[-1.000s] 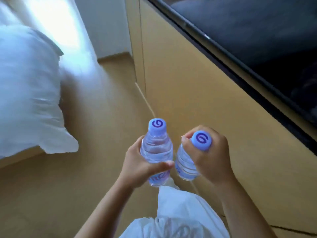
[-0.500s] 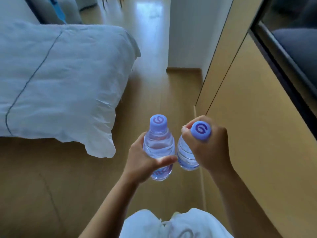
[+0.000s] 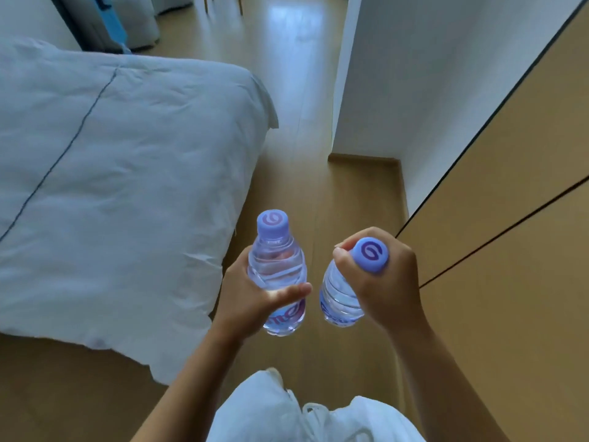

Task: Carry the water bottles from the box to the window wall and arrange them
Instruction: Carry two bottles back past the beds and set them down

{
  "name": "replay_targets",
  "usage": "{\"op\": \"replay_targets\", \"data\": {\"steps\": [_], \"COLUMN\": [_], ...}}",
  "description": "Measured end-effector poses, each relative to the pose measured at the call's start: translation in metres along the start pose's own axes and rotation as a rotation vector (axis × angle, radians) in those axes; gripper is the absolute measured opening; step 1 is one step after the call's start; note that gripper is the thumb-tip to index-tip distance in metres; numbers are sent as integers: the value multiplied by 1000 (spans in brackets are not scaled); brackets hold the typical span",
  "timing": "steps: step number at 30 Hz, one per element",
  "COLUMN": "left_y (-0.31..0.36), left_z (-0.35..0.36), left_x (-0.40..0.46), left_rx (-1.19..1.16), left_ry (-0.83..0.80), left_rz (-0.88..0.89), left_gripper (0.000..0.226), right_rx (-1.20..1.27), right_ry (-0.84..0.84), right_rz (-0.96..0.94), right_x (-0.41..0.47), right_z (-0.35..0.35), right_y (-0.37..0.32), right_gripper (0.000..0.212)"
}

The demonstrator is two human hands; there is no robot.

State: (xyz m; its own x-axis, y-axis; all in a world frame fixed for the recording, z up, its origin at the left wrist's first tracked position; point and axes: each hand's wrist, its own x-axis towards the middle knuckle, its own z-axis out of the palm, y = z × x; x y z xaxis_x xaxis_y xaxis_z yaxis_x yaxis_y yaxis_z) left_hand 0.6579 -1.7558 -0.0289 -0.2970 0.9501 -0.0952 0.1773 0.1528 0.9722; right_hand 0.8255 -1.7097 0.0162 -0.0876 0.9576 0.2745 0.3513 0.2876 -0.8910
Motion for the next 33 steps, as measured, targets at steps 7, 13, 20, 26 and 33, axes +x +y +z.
{"op": "replay_targets", "data": {"steps": [7,13,20,26,33], "left_y": [15,17,49,62,69], "left_z": [-4,29,71,78,67], "left_x": [143,254,407,512,643], "left_rx": [-3,9,-3,-19,9], "left_ry": [-42,-81,-44,37,54], "left_rz": [-6,-38,-54,-41,-55], "left_gripper": [66,69,74,69,57], "right_rx": [-31,-13,21,29,12], "right_ry": [64,53,-46,-115,-131], "right_rz": [40,55,-42,-79,-55], "right_x": [114,231,401,518,633], "right_z": [32,44,52,69,118], "right_y": [19,59,97,121,147], "right_gripper": [9,11,14,12,14]}}
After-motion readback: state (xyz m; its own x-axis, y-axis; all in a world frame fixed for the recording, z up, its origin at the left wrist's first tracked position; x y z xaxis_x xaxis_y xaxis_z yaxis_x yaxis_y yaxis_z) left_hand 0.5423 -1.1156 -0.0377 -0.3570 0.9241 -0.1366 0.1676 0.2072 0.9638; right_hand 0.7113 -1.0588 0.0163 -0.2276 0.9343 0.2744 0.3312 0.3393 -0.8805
